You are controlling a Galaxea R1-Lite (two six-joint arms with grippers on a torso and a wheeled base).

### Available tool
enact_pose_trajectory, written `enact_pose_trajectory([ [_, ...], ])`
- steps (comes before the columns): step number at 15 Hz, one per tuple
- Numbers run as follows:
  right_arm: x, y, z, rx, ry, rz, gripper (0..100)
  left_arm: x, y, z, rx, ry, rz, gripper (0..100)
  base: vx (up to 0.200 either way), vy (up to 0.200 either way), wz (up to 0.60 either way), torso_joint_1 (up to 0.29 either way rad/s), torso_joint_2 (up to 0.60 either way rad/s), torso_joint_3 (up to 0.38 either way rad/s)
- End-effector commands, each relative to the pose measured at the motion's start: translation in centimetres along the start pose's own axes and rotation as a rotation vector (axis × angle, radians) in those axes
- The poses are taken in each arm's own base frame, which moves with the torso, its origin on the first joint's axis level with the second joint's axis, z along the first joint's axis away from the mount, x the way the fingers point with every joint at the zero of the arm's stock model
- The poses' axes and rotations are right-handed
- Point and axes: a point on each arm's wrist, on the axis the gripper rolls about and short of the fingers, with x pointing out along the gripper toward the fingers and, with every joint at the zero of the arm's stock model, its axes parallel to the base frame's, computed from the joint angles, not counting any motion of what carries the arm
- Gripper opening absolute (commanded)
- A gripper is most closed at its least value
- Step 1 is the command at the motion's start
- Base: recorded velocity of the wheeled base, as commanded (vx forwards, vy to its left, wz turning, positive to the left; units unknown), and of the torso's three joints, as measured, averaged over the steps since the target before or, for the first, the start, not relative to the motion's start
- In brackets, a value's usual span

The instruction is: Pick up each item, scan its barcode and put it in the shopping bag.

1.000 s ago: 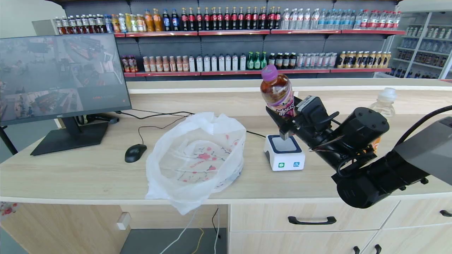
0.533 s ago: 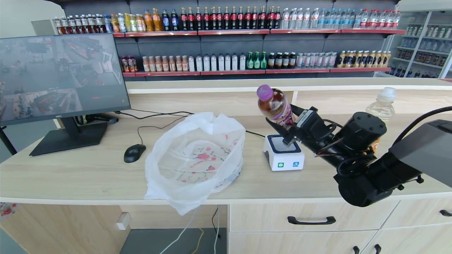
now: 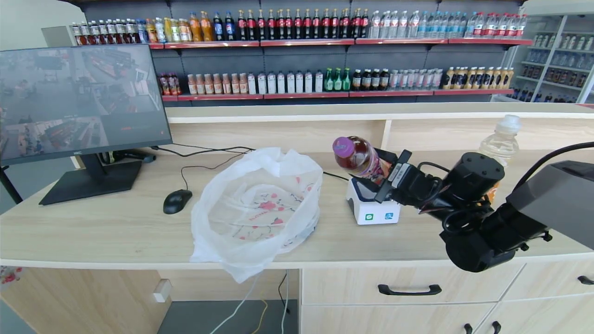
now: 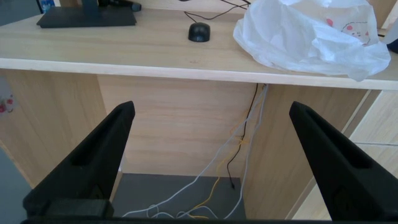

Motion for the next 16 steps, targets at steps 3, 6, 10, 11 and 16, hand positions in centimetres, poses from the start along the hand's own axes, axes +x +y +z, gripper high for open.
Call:
enact_pose_trajectory([
  [3,-0.5,-0.2,-0.5,0.003,0.015,0.001,0,0.0,0.0,0.0,0.000,0.000,0.000,100,0.000,0.000,0.00,0.000,0.00,0.000],
  [6,-1.4,0.0,-0.9,0.010,0.028,0.026,0,0.0,0.0,0.0,0.000,-0.001,0.000,100,0.000,0.000,0.00,0.000,0.00,0.000],
  [10,-1.9,-0.1,-1.3,0.013,0.047,0.024,0,0.0,0.0,0.0,0.000,-0.001,0.000,100,0.000,0.000,0.00,0.000,0.00,0.000],
  [11,-2.0,0.0,-1.2,0.014,0.048,0.028,0,0.0,0.0,0.0,0.000,0.000,0.000,100,0.000,0.000,0.00,0.000,0.00,0.000],
  [16,-2.1,0.3,-1.3,0.022,0.052,0.037,0,0.0,0.0,0.0,0.000,0.000,0.000,100,0.000,0.000,0.00,0.000,0.00,0.000],
])
